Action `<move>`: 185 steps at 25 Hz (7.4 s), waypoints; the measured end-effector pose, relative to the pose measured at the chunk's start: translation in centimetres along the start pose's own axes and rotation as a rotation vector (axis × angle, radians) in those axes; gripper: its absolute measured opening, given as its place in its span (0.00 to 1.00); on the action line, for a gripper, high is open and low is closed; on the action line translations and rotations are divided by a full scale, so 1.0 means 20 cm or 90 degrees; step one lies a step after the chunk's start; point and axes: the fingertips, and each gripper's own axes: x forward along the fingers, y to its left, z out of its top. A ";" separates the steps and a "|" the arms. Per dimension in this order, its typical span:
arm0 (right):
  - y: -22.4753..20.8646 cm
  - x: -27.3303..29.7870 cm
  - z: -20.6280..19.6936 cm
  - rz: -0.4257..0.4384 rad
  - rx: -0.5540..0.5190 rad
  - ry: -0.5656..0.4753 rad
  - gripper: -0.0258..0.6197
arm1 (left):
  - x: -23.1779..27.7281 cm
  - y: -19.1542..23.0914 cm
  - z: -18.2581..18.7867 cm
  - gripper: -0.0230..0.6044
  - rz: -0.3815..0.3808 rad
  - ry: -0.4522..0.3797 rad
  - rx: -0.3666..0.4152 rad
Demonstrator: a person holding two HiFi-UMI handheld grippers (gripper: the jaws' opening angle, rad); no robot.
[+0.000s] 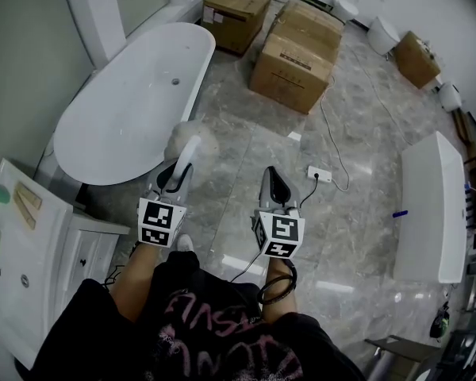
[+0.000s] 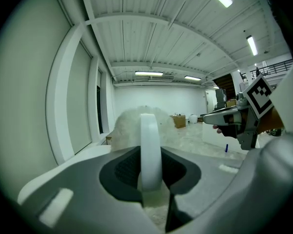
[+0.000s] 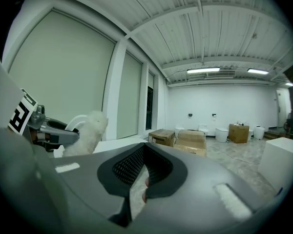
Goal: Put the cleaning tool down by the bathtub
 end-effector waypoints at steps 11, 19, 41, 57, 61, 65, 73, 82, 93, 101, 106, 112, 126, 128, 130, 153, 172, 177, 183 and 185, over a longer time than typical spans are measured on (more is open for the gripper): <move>0.12 0.27 0.08 -0.014 0.013 -0.005 0.09 | 0.19 0.25 0.02 0.17 -0.053 -0.004 0.006; 0.16 0.33 0.10 -0.036 0.002 -0.006 0.08 | 0.22 0.36 0.00 0.17 -0.068 -0.009 -0.007; 0.11 0.46 0.17 -0.059 -0.042 -0.031 0.08 | 0.33 0.44 0.03 0.17 -0.081 -0.025 0.011; -0.17 0.74 0.06 -0.040 -0.006 -0.007 0.08 | 0.69 0.39 0.02 0.17 -0.074 0.011 0.027; -0.26 0.84 0.02 -0.038 0.005 0.007 0.08 | 0.82 0.37 0.00 0.17 -0.077 0.032 0.022; -0.36 0.96 -0.03 -0.031 0.015 0.025 0.08 | 0.97 0.35 -0.03 0.17 -0.080 0.054 0.008; -0.54 1.23 -0.16 -0.007 0.035 0.066 0.08 | 1.26 0.35 -0.10 0.17 -0.071 0.105 -0.008; -0.82 1.51 -0.24 0.020 0.049 0.099 0.08 | 1.60 0.30 -0.10 0.17 -0.056 0.155 0.001; -1.01 1.68 -0.35 0.047 0.068 0.136 0.08 | 1.83 0.27 -0.13 0.17 -0.040 0.209 0.023; -1.03 1.78 -0.38 0.059 0.069 0.149 0.08 | 1.94 0.30 -0.12 0.17 -0.041 0.214 0.009; -1.06 1.82 -0.44 0.042 0.072 0.165 0.08 | 2.03 0.31 -0.17 0.17 -0.056 0.223 -0.005; -1.04 1.85 -0.51 0.024 0.073 0.180 0.08 | 2.07 0.36 -0.26 0.17 -0.073 0.235 -0.014; -0.95 1.98 -0.78 0.013 0.076 0.239 0.08 | 2.25 0.42 -0.59 0.17 -0.097 0.284 -0.069; -0.94 2.01 -0.82 0.012 0.083 0.243 0.08 | 2.28 0.43 -0.64 0.17 -0.098 0.288 -0.073; -0.93 2.04 -0.87 0.014 0.085 0.247 0.08 | 2.31 0.44 -0.69 0.17 -0.100 0.293 -0.072; -0.80 2.21 -1.52 0.017 0.146 0.326 0.08 | 2.50 0.47 -1.36 0.17 -0.100 0.375 -0.107; -0.76 2.28 -2.19 0.031 0.173 0.392 0.08 | 2.65 0.36 -2.03 0.17 -0.103 0.427 -0.124; -0.71 2.28 -2.37 0.040 0.184 0.406 0.08 | 2.69 0.36 -2.19 0.17 -0.100 0.435 -0.121; -0.66 2.31 -2.58 0.054 0.189 0.415 0.08 | 2.74 0.33 -2.41 0.17 -0.103 0.442 -0.116; -0.65 2.32 -2.64 0.056 0.192 0.418 0.08 | 2.75 0.32 -2.48 0.17 -0.104 0.447 -0.115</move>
